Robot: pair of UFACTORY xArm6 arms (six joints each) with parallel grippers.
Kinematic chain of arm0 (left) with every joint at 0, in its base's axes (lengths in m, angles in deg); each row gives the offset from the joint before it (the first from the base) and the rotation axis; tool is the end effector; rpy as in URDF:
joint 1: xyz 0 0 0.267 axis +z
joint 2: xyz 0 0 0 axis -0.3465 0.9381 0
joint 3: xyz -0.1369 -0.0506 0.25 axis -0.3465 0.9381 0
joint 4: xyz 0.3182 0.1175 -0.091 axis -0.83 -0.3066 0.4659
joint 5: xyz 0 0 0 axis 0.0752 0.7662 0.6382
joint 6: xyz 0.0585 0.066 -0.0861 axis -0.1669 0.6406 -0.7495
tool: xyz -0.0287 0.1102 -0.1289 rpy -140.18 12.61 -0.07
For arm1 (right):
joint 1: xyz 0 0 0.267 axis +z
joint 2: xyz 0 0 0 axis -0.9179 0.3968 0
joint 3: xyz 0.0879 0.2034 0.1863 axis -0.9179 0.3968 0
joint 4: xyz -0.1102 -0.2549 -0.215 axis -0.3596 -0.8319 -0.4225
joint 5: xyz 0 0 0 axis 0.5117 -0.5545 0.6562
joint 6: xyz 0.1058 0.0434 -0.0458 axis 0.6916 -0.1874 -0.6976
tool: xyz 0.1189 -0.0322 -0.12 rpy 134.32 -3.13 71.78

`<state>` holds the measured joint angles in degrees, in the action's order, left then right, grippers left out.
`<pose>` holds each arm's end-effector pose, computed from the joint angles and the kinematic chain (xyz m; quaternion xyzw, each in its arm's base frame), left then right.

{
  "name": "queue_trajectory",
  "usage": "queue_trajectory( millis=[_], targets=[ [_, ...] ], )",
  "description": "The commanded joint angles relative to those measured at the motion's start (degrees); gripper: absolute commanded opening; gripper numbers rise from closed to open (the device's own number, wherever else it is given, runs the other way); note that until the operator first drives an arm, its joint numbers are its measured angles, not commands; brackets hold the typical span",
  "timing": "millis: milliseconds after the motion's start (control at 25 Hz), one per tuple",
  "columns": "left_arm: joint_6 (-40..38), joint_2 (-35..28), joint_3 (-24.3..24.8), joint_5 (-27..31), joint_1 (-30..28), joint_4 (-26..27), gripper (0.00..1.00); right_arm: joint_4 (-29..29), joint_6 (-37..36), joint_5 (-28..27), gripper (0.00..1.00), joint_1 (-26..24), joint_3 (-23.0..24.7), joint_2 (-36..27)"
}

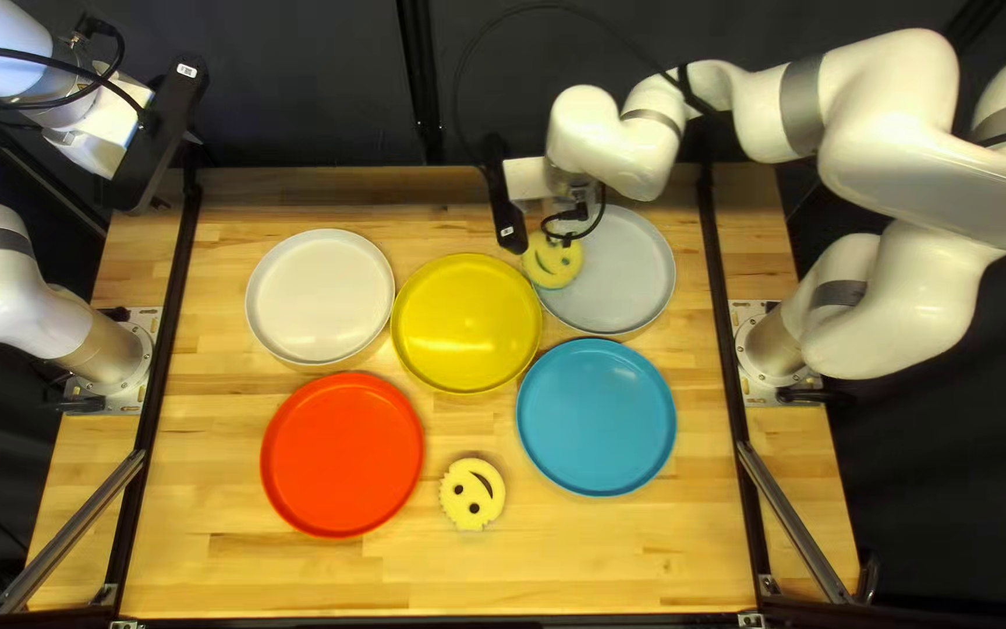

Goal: Pick up sponge and scrub the plate

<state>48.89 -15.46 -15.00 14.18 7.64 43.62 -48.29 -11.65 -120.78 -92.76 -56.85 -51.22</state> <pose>0.2279 0.1333 0.3167 -0.9703 0.2148 -0.0689 0.0874 0.3241 -0.1636 0.0911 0.9985 0.0541 -0.0006 0.0125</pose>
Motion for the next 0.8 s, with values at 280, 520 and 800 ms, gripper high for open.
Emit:
queue_trajectory(
  millis=[280, 520, 800],
  targets=[
    [0.00, 0.00, 0.00, 0.00, 0.00, 0.00, 1.00, 0.75, -0.76, -1.78, 0.00, -0.90, 1.71, -3.16],
    [0.00, 0.00, 0.00, 0.00, 0.00, 0.00, 1.00, 0.75, -0.76, -1.78, 0.00, -0.90, 1.71, -3.16],
    [0.00, 0.00, 0.00, 0.00, 0.00, 0.00, 1.00, 0.52, -0.87, 1.28, 0.00, 0.53, 2.32, -0.67]
  ],
)
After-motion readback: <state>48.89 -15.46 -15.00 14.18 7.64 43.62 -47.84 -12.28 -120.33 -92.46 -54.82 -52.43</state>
